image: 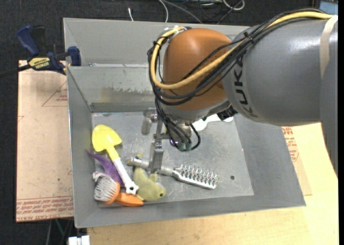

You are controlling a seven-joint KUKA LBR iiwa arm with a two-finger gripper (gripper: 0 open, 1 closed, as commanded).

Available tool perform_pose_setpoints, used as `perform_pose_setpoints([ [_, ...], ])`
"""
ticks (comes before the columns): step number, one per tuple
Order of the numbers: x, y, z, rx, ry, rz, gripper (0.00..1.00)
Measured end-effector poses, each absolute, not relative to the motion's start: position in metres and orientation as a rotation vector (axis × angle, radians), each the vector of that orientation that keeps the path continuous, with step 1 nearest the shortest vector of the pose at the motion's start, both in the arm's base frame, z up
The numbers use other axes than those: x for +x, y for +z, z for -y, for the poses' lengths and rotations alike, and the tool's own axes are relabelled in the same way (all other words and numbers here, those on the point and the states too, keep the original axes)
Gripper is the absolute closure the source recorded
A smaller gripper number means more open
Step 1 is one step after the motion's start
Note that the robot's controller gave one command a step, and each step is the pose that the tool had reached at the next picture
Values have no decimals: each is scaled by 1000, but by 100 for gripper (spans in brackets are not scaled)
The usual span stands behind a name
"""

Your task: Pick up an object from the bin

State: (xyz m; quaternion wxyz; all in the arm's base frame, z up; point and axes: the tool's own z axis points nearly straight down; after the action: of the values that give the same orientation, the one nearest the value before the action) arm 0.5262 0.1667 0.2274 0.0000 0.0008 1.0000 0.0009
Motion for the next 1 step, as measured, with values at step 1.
perform_pose_setpoints([
  [1,526,227,-167,3,3,-3142,0],
])
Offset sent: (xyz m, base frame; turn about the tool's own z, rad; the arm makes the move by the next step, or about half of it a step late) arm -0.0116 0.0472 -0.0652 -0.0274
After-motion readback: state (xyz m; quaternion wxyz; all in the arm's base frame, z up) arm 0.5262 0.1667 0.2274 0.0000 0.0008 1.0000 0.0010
